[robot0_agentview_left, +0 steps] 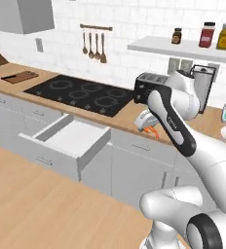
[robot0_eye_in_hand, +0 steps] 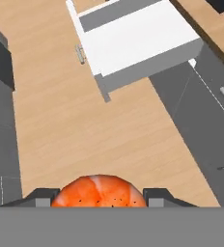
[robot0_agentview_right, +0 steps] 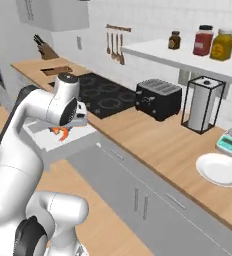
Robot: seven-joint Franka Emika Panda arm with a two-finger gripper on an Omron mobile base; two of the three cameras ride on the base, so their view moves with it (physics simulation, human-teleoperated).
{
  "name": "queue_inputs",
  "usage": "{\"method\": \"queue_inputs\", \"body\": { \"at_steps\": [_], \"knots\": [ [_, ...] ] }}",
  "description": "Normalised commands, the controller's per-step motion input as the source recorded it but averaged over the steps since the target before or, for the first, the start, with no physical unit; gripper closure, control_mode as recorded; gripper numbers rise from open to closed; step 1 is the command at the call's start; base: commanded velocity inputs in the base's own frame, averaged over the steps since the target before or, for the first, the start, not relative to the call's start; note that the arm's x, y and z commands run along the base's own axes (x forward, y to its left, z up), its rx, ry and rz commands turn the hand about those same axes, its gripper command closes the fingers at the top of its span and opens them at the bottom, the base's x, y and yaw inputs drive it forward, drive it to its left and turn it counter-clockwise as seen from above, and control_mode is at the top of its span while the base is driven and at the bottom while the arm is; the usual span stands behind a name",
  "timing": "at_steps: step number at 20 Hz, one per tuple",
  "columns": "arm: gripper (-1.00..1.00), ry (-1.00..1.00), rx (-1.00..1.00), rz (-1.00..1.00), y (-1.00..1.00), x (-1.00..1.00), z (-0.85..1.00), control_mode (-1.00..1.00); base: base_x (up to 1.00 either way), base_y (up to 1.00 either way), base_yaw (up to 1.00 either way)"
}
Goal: Pick up the knife from the drawer and place it on the cutting board. Then place the meat from the plate to the cutting board.
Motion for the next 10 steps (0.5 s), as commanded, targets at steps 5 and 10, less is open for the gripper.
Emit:
{"method": "queue_inputs", "body": {
  "at_steps": [5, 10],
  "knots": [
    [1.0, 0.0, 0.0, 0.0, 0.0, 0.0, 0.0, 1.0, -0.25, 0.25, 0.68],
    [1.0, 0.0, 0.0, 0.0, 0.0, 0.0, 0.0, 1.0, -0.01, 0.54, 0.72]
  ]
}}
